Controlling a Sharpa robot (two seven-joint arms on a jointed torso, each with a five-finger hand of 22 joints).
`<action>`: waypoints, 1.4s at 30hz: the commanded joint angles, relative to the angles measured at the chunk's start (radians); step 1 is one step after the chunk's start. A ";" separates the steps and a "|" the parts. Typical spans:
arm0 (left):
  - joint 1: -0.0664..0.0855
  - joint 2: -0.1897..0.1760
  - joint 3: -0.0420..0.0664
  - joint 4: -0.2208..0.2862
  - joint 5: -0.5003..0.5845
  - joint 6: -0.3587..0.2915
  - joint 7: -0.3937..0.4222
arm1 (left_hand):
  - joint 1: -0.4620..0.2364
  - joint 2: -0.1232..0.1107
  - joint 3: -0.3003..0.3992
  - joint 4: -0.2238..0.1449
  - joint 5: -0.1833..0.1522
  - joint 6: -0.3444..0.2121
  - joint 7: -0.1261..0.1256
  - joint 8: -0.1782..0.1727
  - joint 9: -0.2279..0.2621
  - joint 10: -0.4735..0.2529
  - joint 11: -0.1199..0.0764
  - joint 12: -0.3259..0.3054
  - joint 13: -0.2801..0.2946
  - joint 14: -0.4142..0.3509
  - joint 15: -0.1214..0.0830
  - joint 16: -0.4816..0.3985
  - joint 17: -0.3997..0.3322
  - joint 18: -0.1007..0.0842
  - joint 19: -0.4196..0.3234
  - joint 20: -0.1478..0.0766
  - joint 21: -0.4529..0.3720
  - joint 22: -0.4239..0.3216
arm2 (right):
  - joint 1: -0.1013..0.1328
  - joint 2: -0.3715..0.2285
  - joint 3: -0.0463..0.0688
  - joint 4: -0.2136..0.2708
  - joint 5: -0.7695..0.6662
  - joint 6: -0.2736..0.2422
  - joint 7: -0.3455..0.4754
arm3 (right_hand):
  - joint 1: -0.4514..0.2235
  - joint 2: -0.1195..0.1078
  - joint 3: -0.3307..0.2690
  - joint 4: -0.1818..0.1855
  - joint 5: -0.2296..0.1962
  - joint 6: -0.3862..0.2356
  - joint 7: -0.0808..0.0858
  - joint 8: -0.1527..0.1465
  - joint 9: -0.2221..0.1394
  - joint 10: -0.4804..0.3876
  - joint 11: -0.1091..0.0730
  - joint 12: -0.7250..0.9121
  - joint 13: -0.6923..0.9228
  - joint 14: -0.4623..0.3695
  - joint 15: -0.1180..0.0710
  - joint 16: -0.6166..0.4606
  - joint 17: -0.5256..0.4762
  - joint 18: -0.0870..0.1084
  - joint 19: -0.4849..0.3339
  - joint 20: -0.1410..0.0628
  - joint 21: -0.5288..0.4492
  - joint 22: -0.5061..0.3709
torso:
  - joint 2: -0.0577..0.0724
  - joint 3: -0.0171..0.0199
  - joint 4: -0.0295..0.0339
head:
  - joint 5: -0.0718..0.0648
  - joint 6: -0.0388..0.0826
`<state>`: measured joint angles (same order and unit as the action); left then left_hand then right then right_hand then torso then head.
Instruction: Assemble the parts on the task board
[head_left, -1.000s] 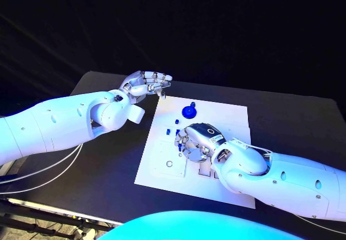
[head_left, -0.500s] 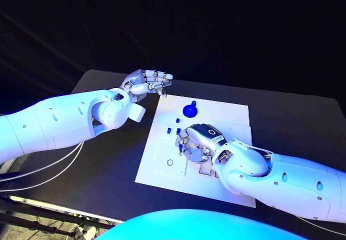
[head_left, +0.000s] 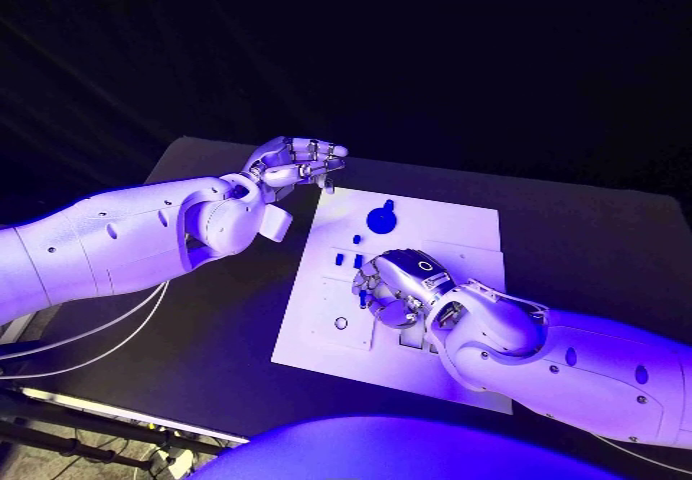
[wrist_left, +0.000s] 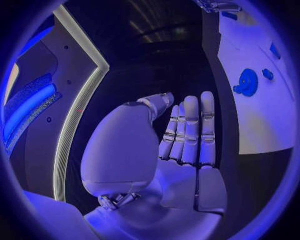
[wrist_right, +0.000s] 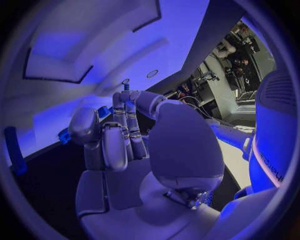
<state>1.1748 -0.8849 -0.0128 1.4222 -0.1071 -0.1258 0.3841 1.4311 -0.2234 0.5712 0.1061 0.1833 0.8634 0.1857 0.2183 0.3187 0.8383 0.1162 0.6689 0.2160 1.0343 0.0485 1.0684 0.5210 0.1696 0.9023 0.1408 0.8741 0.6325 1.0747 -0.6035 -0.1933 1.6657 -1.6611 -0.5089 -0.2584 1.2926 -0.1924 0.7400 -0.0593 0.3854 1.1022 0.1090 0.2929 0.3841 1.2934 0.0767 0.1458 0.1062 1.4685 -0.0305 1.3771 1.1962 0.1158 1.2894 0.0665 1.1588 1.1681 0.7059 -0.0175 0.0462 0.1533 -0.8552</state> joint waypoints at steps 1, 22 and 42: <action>0.001 0.002 0.000 0.001 0.000 0.015 0.009 | -0.003 -0.001 -0.006 -0.001 -0.004 0.009 -0.001 0.003 0.000 -0.001 0.005 -0.005 -0.001 -0.006 0.001 -0.007 -0.002 0.013 -0.007 0.003 0.005 0.001 | -0.002 -0.001 0.000 0.001 -0.014 0.009 0.008 | 0.000 0.007 0.010 0.006 0.002 0.007 0.001 0.003 0.001 0.044 -0.037 0.003 0.001 0.040 -0.008 0.002 -0.002 -0.002 -0.005 -0.002 -0.004 -0.001 | 0.000 -0.0001 -0.0001 | 0.000 0.000; 0.001 0.002 0.000 -0.001 0.000 0.017 0.008 | -0.003 -0.001 -0.006 -0.001 -0.004 0.009 -0.001 0.003 0.000 -0.001 0.005 -0.005 -0.001 -0.006 0.001 -0.007 -0.002 0.013 -0.007 0.003 0.005 0.001 | -0.005 -0.002 -0.001 -0.002 -0.014 0.008 0.008 | -0.003 0.005 0.011 0.004 0.001 0.003 0.003 0.004 0.003 0.043 -0.036 -0.003 0.001 0.038 -0.007 -0.001 -0.010 0.000 -0.010 -0.001 -0.008 -0.003 | 0.000 -0.0003 0.0000 | 0.003 -0.001; 0.001 0.001 0.000 -0.004 0.000 0.015 0.006 | -0.003 0.000 -0.007 -0.002 -0.004 0.010 -0.001 0.005 0.000 -0.002 0.005 -0.006 -0.003 -0.007 0.001 -0.007 -0.002 0.013 -0.009 0.003 0.005 0.001 | -0.005 -0.003 -0.002 -0.001 -0.004 0.009 0.018 | -0.018 -0.015 -0.038 -0.001 -0.005 -0.007 0.007 0.010 0.017 0.038 -0.033 -0.021 0.004 0.036 -0.002 0.002 -0.014 0.000 -0.016 0.005 -0.017 -0.004 | 0.000 -0.0003 -0.0001 | 0.004 -0.003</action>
<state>1.1748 -0.8854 -0.0134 1.4171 -0.1072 -0.1246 0.3831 1.4311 -0.2234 0.5685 0.1033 0.1833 0.8671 0.1821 0.2184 0.3187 0.8383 0.1162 0.6689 0.2139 1.0343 0.0485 1.0645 0.5197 0.1697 0.8985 0.1446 0.8741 0.6320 1.0705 -0.6063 -0.1947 1.6637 -1.6603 -0.5084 -0.2533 1.2847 -0.2060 0.7059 -0.0596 0.3830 1.0986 0.1120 0.3005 0.3994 1.3026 0.0675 0.1285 0.1093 1.4666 -0.0324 1.3771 1.1835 0.1159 1.2783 0.0700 1.1481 1.1654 0.7058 -0.0178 0.0461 0.1569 -0.8580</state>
